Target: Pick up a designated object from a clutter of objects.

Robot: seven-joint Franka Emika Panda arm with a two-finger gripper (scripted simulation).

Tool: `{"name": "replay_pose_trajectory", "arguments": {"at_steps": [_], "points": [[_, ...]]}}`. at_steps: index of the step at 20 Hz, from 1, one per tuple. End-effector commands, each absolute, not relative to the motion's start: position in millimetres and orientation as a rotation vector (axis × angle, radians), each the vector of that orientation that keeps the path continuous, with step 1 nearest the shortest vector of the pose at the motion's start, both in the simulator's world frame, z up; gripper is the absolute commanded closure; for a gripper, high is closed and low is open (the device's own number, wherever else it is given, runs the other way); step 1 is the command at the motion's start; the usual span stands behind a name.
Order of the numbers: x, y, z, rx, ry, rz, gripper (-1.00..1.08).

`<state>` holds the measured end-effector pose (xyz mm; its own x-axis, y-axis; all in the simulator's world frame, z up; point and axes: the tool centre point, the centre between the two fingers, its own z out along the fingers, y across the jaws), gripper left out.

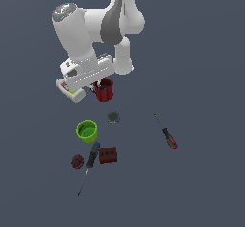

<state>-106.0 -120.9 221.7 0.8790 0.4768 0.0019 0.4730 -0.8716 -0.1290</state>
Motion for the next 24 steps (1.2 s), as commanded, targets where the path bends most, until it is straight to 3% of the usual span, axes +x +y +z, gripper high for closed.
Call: {"name": "replay_pose_trajectory", "arguments": {"at_steps": [1, 15, 24], "points": [[-107, -101, 247, -2.925, -0.742, 0.043, 1.08], [-106, 1, 378, -2.923, -0.744, 0.043, 1.08], [-103, 42, 431, -2.922, -0.742, 0.041, 1.08]]}}
